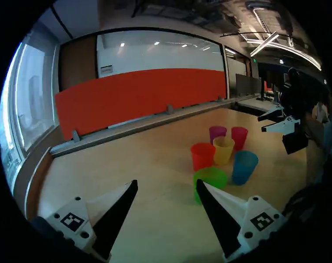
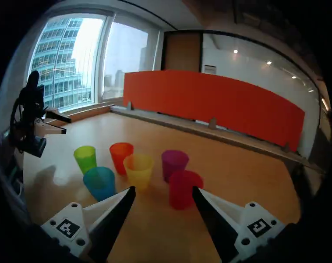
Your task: Pour water
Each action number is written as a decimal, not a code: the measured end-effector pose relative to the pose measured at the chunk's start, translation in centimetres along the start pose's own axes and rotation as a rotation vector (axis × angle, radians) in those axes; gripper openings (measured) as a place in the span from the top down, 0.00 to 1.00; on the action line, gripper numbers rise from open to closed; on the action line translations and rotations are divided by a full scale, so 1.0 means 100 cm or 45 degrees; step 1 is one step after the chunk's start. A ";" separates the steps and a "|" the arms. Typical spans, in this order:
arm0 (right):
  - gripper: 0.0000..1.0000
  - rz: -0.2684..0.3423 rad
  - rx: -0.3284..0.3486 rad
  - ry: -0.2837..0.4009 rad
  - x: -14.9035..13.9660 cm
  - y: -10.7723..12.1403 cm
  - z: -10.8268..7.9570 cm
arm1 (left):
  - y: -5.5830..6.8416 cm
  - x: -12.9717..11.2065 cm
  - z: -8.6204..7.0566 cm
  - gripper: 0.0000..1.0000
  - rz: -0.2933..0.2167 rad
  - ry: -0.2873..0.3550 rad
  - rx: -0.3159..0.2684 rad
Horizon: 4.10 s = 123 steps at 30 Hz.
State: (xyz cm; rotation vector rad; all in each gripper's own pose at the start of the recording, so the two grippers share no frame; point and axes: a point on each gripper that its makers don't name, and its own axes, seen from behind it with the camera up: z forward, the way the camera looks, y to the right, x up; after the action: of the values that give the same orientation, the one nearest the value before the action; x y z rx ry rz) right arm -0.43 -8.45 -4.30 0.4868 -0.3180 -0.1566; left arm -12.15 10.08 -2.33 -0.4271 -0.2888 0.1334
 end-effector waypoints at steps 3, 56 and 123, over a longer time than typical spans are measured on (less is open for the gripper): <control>0.00 0.018 -0.063 0.045 0.005 0.009 -0.001 | -0.007 0.008 0.000 0.01 -0.027 0.052 0.056; 0.00 0.253 -0.770 0.458 0.064 0.101 -0.069 | -0.040 0.075 -0.034 0.01 -0.128 0.503 0.566; 0.00 0.200 -0.770 0.466 0.077 0.079 -0.064 | -0.062 -0.020 -0.011 0.01 -0.234 0.404 0.588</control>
State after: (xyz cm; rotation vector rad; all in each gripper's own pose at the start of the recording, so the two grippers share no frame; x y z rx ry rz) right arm 9.55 -0.50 -3.88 -0.1135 0.0579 -0.0044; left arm -13.30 3.71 -1.13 0.0403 0.0202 -0.0500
